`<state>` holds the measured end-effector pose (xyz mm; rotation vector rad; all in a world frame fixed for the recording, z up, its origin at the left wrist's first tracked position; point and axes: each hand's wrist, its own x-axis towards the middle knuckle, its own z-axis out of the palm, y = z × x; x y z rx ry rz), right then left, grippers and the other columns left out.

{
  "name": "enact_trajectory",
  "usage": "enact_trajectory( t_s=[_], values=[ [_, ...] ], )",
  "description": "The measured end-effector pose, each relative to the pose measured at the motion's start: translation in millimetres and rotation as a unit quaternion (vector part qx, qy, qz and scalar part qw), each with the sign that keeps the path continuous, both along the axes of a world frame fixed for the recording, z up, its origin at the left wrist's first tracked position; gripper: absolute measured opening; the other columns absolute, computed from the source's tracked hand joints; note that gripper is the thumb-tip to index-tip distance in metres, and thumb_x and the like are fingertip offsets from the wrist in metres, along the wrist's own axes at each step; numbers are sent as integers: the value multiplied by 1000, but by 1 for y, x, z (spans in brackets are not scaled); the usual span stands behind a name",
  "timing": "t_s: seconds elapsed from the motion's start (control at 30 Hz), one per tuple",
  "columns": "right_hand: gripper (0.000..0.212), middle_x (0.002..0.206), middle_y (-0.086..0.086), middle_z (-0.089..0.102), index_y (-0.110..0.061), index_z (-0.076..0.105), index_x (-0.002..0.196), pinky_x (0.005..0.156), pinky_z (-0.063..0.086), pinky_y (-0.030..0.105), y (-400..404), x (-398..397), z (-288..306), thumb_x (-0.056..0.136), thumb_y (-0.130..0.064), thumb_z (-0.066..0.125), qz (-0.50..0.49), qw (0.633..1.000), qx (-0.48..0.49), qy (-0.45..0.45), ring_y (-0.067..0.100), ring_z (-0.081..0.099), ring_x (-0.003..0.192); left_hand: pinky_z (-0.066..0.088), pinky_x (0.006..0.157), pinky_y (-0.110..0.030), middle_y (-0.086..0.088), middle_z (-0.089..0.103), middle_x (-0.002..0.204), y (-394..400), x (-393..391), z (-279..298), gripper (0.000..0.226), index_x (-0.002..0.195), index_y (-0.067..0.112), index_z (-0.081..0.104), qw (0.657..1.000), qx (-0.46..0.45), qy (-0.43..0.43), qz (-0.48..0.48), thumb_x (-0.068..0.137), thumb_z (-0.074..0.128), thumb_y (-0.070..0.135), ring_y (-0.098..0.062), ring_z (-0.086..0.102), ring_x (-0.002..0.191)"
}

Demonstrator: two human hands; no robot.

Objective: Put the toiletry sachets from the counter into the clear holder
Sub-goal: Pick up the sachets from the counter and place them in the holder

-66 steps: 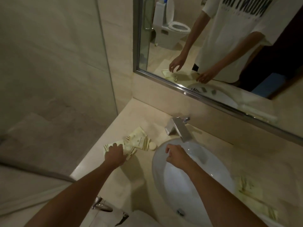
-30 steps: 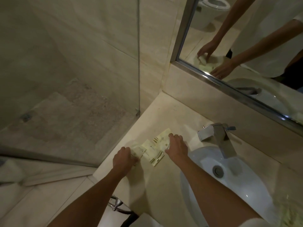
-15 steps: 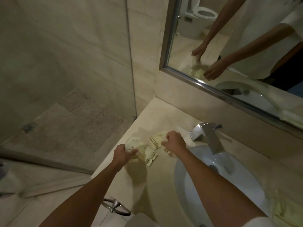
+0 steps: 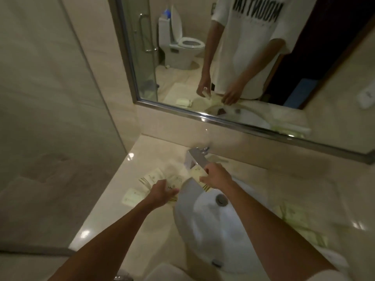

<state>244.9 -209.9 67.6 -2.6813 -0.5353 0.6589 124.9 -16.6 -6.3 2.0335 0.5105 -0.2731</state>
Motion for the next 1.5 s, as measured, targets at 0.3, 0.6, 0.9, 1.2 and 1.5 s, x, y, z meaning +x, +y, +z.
enact_trajectory(
  t_s=[0.3,0.6,0.9,1.2,1.5],
  values=[
    [26,99,9,66,-14,63,97,70,49,31,-156,0,1,79,-33,68,-89,995,-21,36,25,65,89,43,59,-18,0,64,77,-123,36,27,46,79,20,63,984,74,-12,-161,64,53,62,-13,57,71],
    [61,131,19,53,-14,36,138,93,46,35,-286,-19,-11,84,-23,63,-217,976,8,29,32,55,115,57,67,-31,-5,68,82,-210,62,14,60,92,12,66,971,31,-3,-237,57,63,60,-17,66,70],
    [23,90,18,63,-17,46,76,61,58,45,-367,-33,-25,79,0,61,-381,921,86,-14,34,68,74,51,82,-31,-5,50,115,-282,74,23,46,112,19,54,961,60,-5,-271,73,78,17,-20,53,99],
    [16,103,19,69,-13,57,76,82,56,39,-410,-31,-52,76,1,63,-516,848,118,-8,33,67,96,57,66,-34,-12,62,107,-318,89,21,39,87,23,58,975,24,4,-221,61,87,22,-27,63,93],
    [22,103,20,72,1,72,98,82,55,36,-423,-18,-90,76,0,69,-584,799,142,22,34,67,99,59,68,-35,-18,65,104,-338,94,17,44,106,4,53,979,-89,61,-173,70,79,1,-26,67,87]
  ],
)
